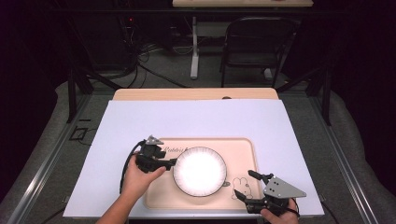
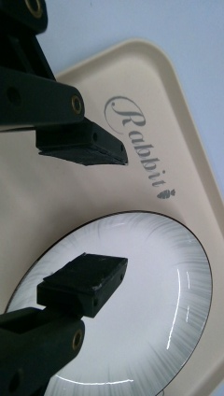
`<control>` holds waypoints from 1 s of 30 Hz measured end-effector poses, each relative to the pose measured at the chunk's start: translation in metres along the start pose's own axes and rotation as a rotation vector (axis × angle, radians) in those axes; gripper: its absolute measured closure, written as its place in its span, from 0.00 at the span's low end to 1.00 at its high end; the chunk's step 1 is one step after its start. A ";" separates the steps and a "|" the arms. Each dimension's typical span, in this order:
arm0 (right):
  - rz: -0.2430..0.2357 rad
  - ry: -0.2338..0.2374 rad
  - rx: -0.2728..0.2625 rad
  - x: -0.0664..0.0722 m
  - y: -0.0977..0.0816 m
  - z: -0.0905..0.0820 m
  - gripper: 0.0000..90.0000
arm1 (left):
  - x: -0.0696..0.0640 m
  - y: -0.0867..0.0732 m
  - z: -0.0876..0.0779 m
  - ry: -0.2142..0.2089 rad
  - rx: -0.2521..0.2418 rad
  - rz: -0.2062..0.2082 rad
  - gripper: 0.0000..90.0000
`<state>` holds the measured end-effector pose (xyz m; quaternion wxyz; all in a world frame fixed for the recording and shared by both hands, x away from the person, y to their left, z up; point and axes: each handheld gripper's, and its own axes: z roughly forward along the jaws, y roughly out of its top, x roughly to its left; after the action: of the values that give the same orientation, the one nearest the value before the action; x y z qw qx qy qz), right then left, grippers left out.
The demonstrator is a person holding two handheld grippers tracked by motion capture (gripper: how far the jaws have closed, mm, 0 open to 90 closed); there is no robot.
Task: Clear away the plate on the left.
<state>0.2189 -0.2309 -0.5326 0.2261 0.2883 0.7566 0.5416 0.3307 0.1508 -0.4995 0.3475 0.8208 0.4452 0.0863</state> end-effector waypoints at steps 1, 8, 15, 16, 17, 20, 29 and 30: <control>-0.001 0.000 0.001 0.000 0.000 0.000 0.22 | 0.001 -0.002 -0.003 0.005 -0.010 0.001 0.48; 0.001 -0.001 0.001 0.000 0.000 0.000 0.22 | 0.008 -0.019 -0.023 0.027 -0.056 0.008 0.53; 0.001 -0.002 0.002 0.000 0.000 0.000 0.22 | 0.018 -0.041 -0.032 0.034 -0.071 -0.037 0.55; 0.002 -0.002 0.003 0.000 0.000 0.001 0.23 | 0.020 -0.044 -0.033 0.036 -0.078 -0.037 0.54; 0.002 -0.002 0.003 0.000 0.000 0.001 0.23 | 0.021 -0.047 -0.033 0.037 -0.088 -0.048 0.54; 0.001 -0.003 0.003 0.000 0.000 0.001 0.22 | 0.024 -0.055 -0.035 0.030 -0.113 -0.077 0.52; 0.004 -0.004 0.002 0.000 0.000 0.000 0.23 | 0.027 -0.071 -0.042 0.073 -0.129 -0.074 0.49; 0.003 -0.004 0.001 0.000 0.000 0.000 0.22 | 0.027 -0.073 -0.042 0.079 -0.134 -0.070 0.49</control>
<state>0.2186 -0.2314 -0.5326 0.2267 0.2908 0.7560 0.5408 0.2783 0.2192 -0.5200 0.3866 0.7756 0.4800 0.1361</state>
